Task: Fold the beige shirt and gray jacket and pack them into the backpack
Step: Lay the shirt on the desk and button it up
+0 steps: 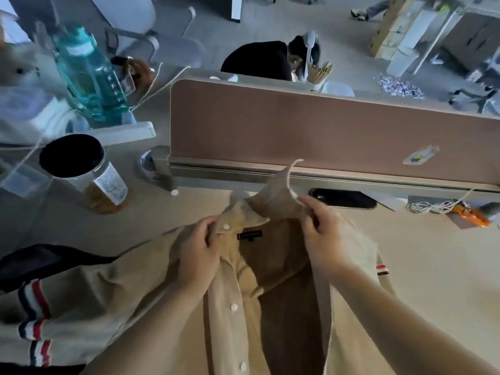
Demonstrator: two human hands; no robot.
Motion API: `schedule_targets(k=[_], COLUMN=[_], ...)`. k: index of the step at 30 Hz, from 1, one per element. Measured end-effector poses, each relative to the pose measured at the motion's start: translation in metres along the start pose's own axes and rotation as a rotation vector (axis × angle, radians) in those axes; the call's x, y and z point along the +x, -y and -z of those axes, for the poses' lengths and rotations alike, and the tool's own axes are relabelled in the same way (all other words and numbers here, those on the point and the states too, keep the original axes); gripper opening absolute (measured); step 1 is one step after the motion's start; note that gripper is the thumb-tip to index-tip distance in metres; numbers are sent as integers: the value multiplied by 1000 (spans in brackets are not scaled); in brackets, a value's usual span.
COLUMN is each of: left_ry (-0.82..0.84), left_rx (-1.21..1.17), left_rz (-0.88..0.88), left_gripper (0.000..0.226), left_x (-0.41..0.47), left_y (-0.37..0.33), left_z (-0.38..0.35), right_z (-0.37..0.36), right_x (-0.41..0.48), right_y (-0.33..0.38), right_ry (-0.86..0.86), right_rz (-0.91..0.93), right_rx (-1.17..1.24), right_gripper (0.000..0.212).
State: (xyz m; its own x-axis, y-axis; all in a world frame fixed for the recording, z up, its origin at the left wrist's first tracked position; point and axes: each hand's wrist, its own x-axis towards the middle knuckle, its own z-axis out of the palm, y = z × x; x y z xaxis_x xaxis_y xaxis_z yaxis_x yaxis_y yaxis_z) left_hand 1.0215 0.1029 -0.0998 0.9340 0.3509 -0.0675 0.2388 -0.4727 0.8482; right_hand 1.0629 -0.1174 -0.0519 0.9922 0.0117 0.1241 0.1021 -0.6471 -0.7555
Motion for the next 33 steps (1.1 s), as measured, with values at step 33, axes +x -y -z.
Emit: schedule_targets(k=[33], left_ry=[160], left_rx=[282], left_rz=[124], left_gripper=[20], left_x=[16], left_y=[24], left_z=[-37], right_z=[-57], right_x=[-6], right_y=[-39], right_ry=[225], right_rz=[-165], right_rx=[-382], right_gripper=[21])
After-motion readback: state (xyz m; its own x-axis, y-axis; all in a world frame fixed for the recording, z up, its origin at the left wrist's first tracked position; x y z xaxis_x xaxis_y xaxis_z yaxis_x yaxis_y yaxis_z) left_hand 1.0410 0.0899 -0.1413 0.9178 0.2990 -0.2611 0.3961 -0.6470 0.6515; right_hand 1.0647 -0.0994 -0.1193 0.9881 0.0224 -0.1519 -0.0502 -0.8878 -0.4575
